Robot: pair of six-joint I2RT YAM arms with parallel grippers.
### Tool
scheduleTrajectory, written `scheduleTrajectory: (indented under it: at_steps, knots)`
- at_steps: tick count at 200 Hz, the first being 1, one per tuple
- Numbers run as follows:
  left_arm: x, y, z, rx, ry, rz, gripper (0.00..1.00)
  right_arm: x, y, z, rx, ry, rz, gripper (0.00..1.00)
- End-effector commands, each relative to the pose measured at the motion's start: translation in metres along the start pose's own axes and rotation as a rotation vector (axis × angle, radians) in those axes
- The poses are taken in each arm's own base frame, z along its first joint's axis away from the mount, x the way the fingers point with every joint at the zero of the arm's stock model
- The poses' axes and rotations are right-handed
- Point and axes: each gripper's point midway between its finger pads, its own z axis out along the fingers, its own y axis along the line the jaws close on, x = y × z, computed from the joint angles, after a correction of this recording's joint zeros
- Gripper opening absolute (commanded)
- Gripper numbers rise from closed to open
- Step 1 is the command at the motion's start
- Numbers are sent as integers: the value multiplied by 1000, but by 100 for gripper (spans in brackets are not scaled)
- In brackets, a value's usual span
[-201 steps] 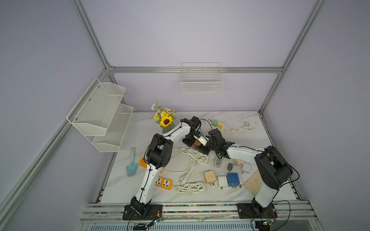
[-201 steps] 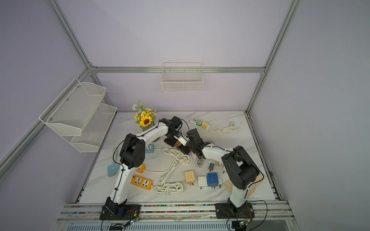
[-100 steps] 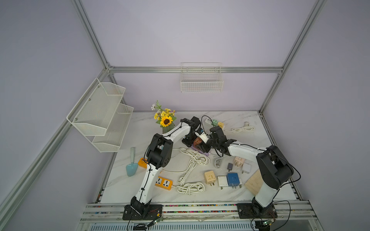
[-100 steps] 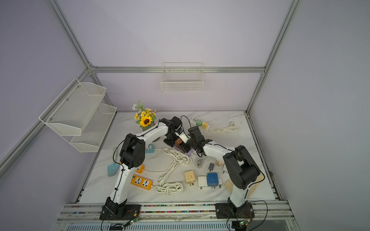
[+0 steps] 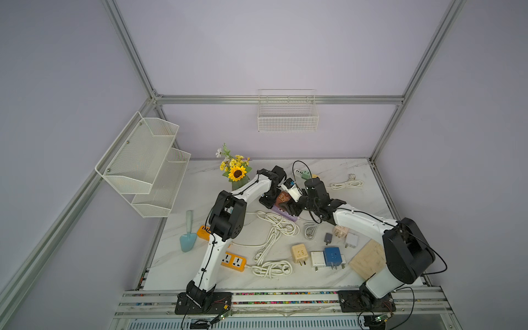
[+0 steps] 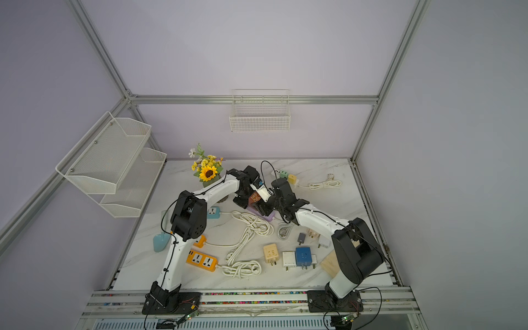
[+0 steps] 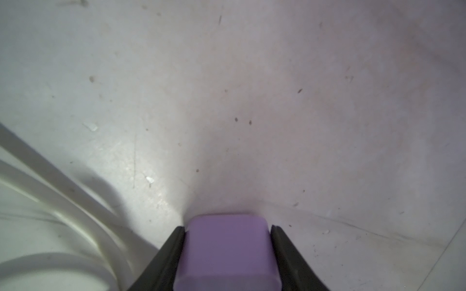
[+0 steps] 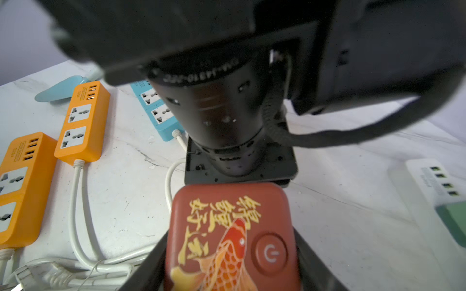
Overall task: Pull the plug off the socket
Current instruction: Remove the plug from the socket, then place the plug at the center of the board.
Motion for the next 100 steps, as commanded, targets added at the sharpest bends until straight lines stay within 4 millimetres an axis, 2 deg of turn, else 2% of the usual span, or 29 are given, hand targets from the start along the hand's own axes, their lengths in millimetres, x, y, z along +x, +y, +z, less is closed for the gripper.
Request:
scheduleTrajectory:
  at_steps: [1, 21, 58, 83, 100]
  knots:
    - [-14, -4, -7, 29, -30, -18, 0, 2, -4, -31, 85, 11, 100, 30]
    - [-15, -3, -7, 31, -34, -27, 0, 12, -5, -61, 144, 47, 211, 30]
    - [-18, -4, -9, 48, -34, -47, 0, 61, -2, -102, 264, 240, 495, 28]
    - [-17, -1, -10, 45, -30, -52, 0, 99, 3, -120, 340, 432, 697, 30]
    - [-19, 2, -13, 41, -38, -61, 0, 127, 11, -121, 355, 592, 796, 30]
